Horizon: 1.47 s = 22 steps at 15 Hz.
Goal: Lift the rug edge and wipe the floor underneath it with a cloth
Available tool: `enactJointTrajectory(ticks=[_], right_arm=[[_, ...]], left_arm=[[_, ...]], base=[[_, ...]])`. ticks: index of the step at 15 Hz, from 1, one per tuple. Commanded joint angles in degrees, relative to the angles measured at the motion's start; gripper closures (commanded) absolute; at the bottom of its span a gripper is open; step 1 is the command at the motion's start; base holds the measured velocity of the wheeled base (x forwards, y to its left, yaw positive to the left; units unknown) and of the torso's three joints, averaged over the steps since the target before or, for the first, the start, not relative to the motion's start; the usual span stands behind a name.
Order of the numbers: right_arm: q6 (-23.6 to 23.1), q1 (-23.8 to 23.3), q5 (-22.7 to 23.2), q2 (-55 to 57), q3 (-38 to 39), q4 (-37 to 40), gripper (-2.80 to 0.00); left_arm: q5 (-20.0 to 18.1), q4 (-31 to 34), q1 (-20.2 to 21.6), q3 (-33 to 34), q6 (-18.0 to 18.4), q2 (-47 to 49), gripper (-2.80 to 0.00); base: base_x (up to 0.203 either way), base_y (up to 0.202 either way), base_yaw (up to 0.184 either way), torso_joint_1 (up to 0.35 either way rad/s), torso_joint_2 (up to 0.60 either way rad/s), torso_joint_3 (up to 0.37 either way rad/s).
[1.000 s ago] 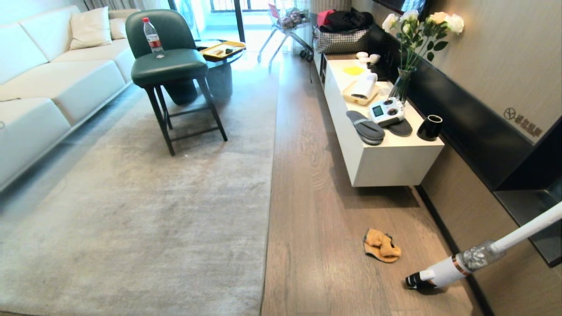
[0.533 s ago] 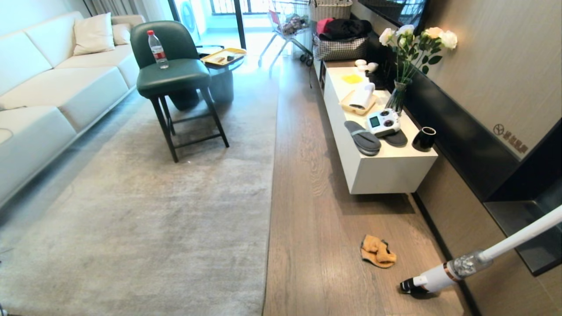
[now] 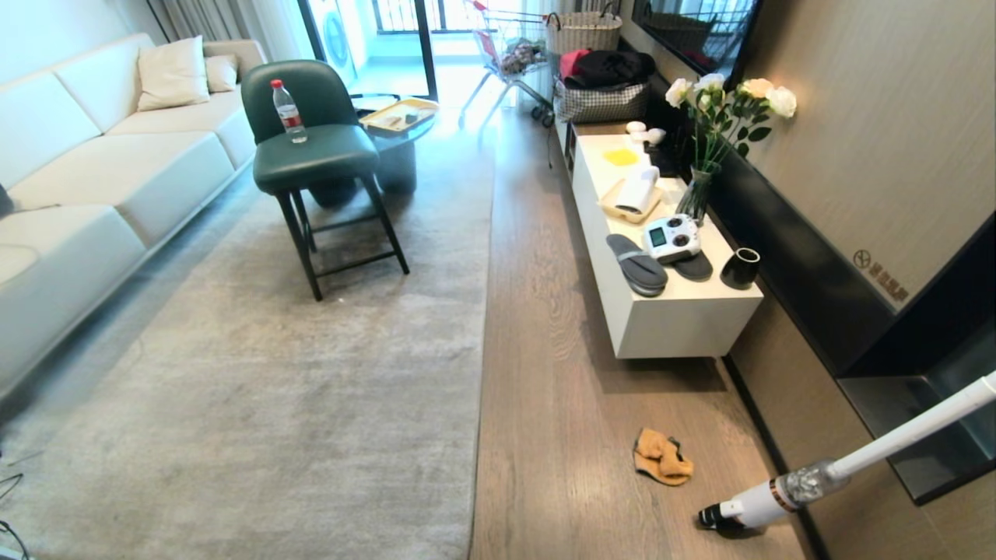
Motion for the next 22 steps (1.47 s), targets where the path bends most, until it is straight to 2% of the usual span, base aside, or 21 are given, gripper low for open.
enactJointTrajectory(ticks=[1, 8, 22], right_arm=[[-0.05, 0.0, 0.02, 0.07, 0.0, 0.02, 0.0], [-0.05, 0.0, 0.02, 0.07, 0.0, 0.02, 0.0], [0.04, 0.0, 0.02, 0.07, 0.0, 0.02, 0.0]], left_arm=[[0.03, -0.04, 0.0, 0.0, -0.06, 0.0, 0.0], [0.03, 0.03, 0.0, 0.0, -0.06, 0.0, 0.0], [0.03, -0.04, 0.0, 0.0, -0.06, 0.0, 0.0]], base=[[0.0, 0.0, 0.0, 0.194, -0.56, -0.359], [0.0, 0.0, 0.0, 0.226, -0.56, -0.336], [0.0, 0.0, 0.0, 0.153, -0.34, -0.192]])
